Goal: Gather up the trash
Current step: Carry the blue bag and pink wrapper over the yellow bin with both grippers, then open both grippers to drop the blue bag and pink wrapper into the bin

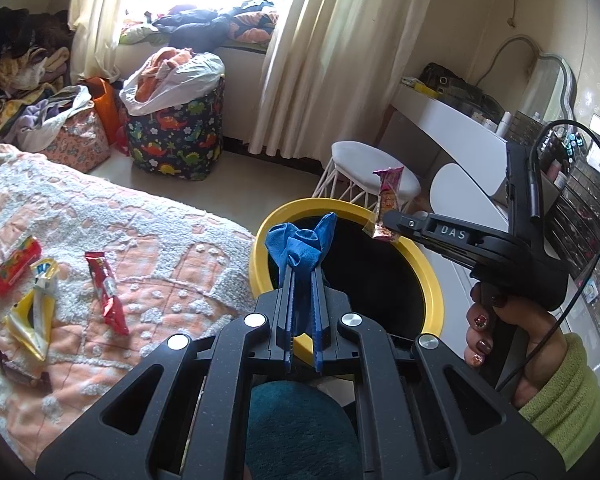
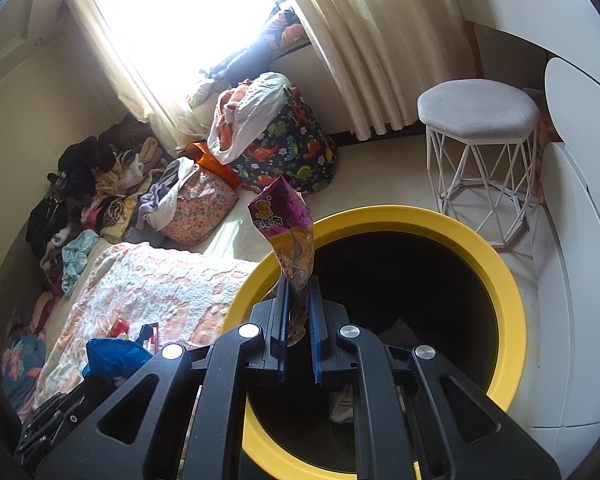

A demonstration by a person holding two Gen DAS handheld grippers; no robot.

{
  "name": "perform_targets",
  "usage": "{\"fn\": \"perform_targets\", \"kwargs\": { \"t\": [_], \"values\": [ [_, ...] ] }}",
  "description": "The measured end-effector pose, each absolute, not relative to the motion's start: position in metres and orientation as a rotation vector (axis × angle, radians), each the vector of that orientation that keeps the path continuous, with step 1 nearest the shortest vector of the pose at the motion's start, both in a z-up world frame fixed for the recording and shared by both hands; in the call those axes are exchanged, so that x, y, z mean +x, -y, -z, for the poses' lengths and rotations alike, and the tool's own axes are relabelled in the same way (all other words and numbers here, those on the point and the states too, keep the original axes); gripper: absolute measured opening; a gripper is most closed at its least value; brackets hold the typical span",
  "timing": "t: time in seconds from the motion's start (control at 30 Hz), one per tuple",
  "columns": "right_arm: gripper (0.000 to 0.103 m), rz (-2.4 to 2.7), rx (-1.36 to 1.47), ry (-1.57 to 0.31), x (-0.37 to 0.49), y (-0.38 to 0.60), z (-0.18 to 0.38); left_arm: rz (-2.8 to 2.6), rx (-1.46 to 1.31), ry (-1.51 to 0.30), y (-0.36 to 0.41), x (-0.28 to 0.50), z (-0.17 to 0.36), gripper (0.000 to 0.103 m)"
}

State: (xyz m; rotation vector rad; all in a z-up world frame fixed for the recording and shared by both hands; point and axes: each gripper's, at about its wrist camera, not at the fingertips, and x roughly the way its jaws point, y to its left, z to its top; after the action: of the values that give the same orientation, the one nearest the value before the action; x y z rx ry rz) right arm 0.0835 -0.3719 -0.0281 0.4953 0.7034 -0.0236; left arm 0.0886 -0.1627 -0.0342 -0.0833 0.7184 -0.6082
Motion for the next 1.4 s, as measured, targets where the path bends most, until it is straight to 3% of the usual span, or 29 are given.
{"fn": "perform_targets", "kwargs": {
  "t": [0.9,1.27,1.37,1.4],
  "values": [
    [0.009,0.125,0.585,-0.766,0.085,0.418,0.064,0.696,0.022,-0.81,0.228,0.111,0.084,0.004],
    [0.015,0.136,0.592,-0.772,0.084,0.418,0.068,0.692,0.015,-0.834,0.233,0.124,0.092,0.005],
    [0.033,0.143,0.583,-0.761,0.083,0.415,0.066,0.69,-0.003,-0.829,0.23,0.123,0.09,0.027],
    [0.033,0.144,0.581,-0.758,0.082,0.414,0.066,0.682,-0.006,-0.823,0.229,0.122,0.089,0.041]
  ]
}}
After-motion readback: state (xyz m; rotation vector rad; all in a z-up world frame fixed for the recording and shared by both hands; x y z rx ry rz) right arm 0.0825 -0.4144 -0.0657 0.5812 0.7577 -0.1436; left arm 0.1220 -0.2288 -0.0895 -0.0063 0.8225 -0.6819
